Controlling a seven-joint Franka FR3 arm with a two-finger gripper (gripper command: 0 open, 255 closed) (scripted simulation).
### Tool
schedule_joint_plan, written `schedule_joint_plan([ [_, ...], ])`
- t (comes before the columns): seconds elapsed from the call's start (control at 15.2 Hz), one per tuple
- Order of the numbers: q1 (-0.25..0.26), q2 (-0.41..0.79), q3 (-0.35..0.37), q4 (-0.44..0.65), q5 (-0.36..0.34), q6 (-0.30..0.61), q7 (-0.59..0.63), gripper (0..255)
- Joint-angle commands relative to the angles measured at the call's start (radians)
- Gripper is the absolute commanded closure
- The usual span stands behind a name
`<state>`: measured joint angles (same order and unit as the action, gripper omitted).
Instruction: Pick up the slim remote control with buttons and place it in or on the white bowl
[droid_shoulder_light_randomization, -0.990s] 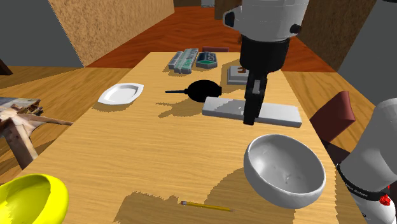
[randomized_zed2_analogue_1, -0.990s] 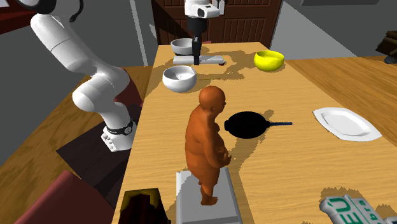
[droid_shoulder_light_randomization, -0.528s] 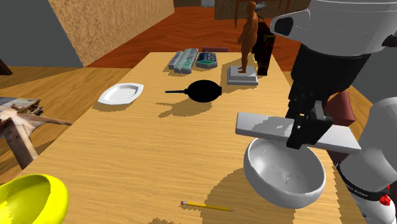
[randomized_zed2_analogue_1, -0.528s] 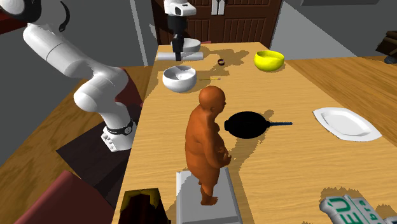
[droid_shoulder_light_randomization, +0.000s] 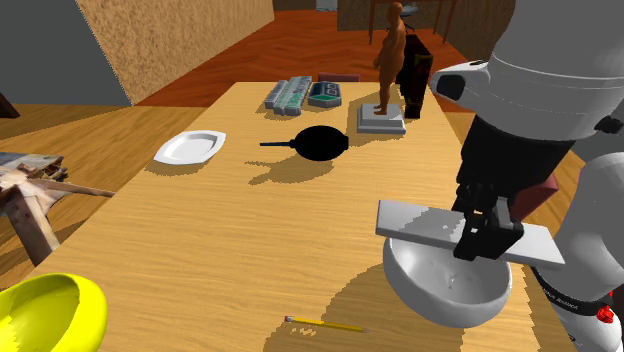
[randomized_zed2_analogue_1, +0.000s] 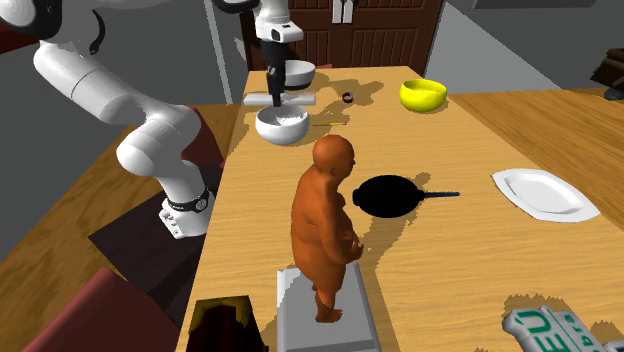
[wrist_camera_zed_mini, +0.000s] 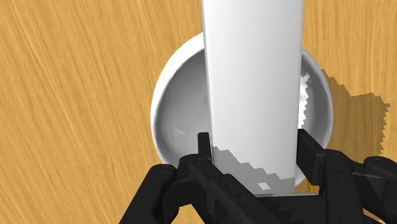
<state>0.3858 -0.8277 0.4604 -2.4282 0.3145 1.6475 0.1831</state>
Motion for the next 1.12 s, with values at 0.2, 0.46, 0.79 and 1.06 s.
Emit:
schedule_joint_plan([
  [0.2, 0.007, -0.005, 0.019, -0.067, 0.017, 0.063, -0.003, 255],
  [0.46, 0.009, -0.005, 0.024, -0.086, 0.022, 0.082, -0.004, 255],
  [0.79, 0.009, -0.005, 0.024, -0.086, 0.022, 0.082, -0.004, 255],
  [1.06, 0.009, -0.005, 0.024, -0.086, 0.022, 0.082, -0.004, 0],
])
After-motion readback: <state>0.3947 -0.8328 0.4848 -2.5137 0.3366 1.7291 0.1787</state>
